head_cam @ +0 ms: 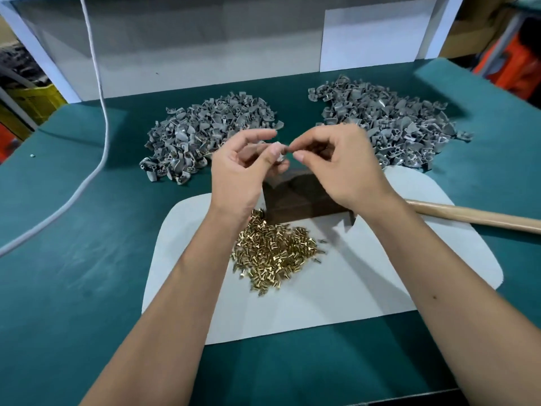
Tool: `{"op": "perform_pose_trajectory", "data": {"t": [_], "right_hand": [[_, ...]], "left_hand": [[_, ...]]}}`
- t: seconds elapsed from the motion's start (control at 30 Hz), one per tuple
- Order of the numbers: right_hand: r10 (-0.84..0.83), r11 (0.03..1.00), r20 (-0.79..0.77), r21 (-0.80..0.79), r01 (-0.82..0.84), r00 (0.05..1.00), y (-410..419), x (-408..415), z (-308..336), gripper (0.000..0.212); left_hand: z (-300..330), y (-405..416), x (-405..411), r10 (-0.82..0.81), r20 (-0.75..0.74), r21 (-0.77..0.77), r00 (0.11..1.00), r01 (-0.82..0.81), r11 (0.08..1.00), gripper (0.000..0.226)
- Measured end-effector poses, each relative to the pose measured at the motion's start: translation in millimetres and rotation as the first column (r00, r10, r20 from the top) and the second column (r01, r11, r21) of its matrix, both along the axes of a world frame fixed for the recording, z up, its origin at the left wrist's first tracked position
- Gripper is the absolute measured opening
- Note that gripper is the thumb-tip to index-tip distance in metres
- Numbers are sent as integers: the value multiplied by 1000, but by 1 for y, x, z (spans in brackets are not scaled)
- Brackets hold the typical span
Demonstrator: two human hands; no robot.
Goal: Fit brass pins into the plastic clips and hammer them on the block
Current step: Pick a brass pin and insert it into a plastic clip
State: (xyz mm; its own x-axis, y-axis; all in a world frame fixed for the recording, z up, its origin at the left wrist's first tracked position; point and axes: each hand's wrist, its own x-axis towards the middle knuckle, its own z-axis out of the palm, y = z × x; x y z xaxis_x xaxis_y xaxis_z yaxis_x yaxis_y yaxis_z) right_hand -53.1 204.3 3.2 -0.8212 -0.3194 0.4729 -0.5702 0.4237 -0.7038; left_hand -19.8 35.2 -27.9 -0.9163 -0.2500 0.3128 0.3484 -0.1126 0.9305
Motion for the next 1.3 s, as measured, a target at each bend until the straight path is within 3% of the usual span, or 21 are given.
{"op": "perform_pose_trajectory", "data": {"t": [0.1, 0.3, 0.93, 1.3], "right_hand": [[-31, 999, -9, -29, 30, 999, 3, 3, -4, 15], [-65, 997, -70, -57, 61, 995, 2, 10, -6, 15], [-63, 995, -119, -88, 53, 991, 1, 13, -9, 23], [8, 994, 55, -113, -2, 998, 8, 9, -6, 26]], "left_hand": [[-2, 6, 1, -17, -8, -65, 1000, 16, 998, 13], [-5, 6, 1, -104, 13, -118, 994, 105, 987, 32], [-5, -2, 0, -201, 60, 42, 978, 199, 979, 30], [-1, 0, 3, -174, 67, -42, 982, 177, 983, 31]]}}
